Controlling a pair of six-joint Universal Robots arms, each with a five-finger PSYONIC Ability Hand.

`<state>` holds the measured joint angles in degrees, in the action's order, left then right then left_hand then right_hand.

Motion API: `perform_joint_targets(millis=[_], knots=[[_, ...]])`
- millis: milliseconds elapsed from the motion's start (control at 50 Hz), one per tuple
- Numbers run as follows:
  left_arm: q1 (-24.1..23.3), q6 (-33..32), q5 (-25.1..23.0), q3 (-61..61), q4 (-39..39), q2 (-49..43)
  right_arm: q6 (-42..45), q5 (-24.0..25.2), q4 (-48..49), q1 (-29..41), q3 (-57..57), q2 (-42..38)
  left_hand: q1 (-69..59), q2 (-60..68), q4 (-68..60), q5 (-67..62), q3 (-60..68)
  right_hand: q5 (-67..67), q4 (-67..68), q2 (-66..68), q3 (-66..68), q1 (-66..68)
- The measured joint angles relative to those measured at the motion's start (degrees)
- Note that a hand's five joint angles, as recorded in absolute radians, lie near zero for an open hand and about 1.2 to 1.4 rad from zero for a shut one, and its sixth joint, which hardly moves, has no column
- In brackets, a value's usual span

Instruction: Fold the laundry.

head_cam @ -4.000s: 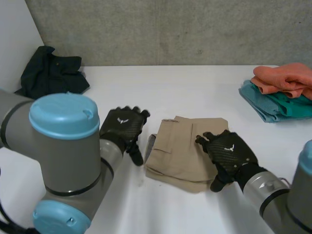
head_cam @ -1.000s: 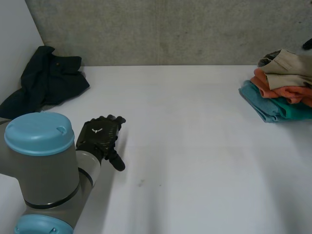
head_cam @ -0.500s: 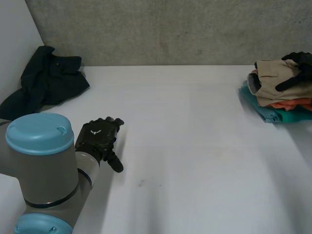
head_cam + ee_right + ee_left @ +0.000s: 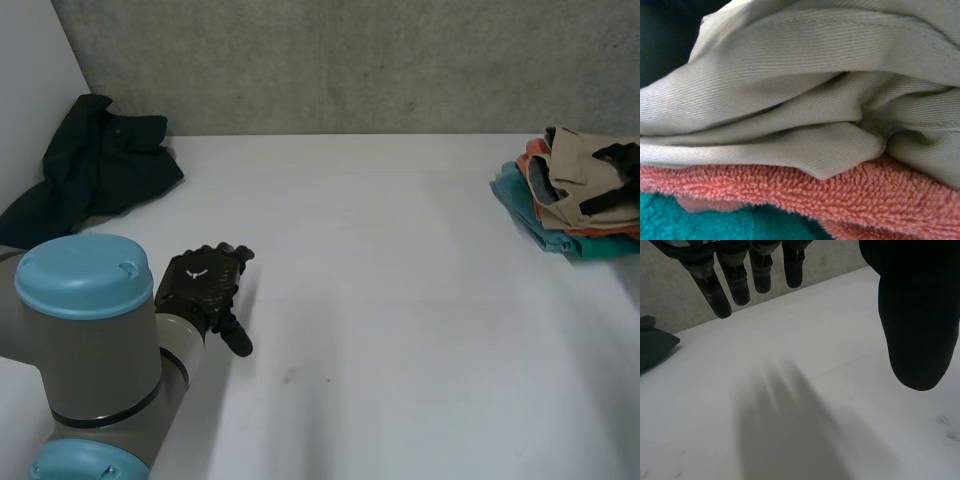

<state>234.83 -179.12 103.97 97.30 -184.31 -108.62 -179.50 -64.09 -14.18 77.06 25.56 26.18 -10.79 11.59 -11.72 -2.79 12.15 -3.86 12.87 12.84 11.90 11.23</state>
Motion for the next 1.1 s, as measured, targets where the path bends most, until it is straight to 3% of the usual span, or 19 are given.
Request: perform_joint_targets(millis=[160, 300, 540, 760, 960, 1000, 1040, 1100], knots=[[0.01, 0.0, 0.0, 0.0, 0.0, -0.02, 4.55, -0.05, -2.69, 0.12, -2.61, -0.24, 0.0, 0.0, 0.0, 0.0, 0.0, 0.0, 0.0, 0.0, 0.0, -0.42], [0.0, 0.0, 0.0, -0.01, 0.0, 0.14, 8.42, -0.02, -4.3, 0.62, -1.4, 4.99, 0.0, 0.0, 0.0, 0.0, 0.0, 0.07, 0.0, 0.0, 0.0, -0.42], [0.22, 0.0, 0.0, -0.17, 0.0, 1.83, 11.83, -1.37, -0.73, 6.89, 13.8, 23.58, 0.0, 0.0, 0.0, 0.0, 0.0, 0.22, 0.0, 0.0, 0.0, -0.42], [1.79, -0.04, 0.0, -0.54, -0.05, 4.18, 11.52, -5.47, 8.56, 18.06, 34.51, 38.43, 0.0, 0.0, 0.0, 0.0, 0.0, 0.22, 0.0, 0.0, 0.0, -0.42], [9.23, -2.14, -0.13, -3.75, -2.17, 6.05, 12.28, -15.2, 18.6, 33.59, 55.73, 46.71, 0.0, 0.0, 0.0, 0.0, 0.0, 0.22, 0.0, 0.0, 0.0, -0.42], [9.23, -2.14, -0.13, -3.75, -2.17, 6.05, 12.28, -15.2, 18.6, 33.59, 55.73, 46.71, 0.0, 0.0, 0.0, 0.0, 0.0, 0.22, 0.0, 0.0, 0.0, -0.42], [14.85, -6.31, -0.82, -6.75, -4.07, 4.55, 12.9, -16.97, 22.0, 38.69, 62.62, 47.47, 0.0, 0.0, 0.0, 0.0, 0.0, 0.22, 0.0, 0.0, 0.0, -0.42], [18.99, -10.42, -1.71, -9.42, -5.24, 1.92, 15.06, -17.34, 24.93, 43.36, 69.33, 47.59, 0.0, 0.0, 0.0, 0.0, 0.0, 0.22, 0.0, 0.0, 0.0, -0.42]])
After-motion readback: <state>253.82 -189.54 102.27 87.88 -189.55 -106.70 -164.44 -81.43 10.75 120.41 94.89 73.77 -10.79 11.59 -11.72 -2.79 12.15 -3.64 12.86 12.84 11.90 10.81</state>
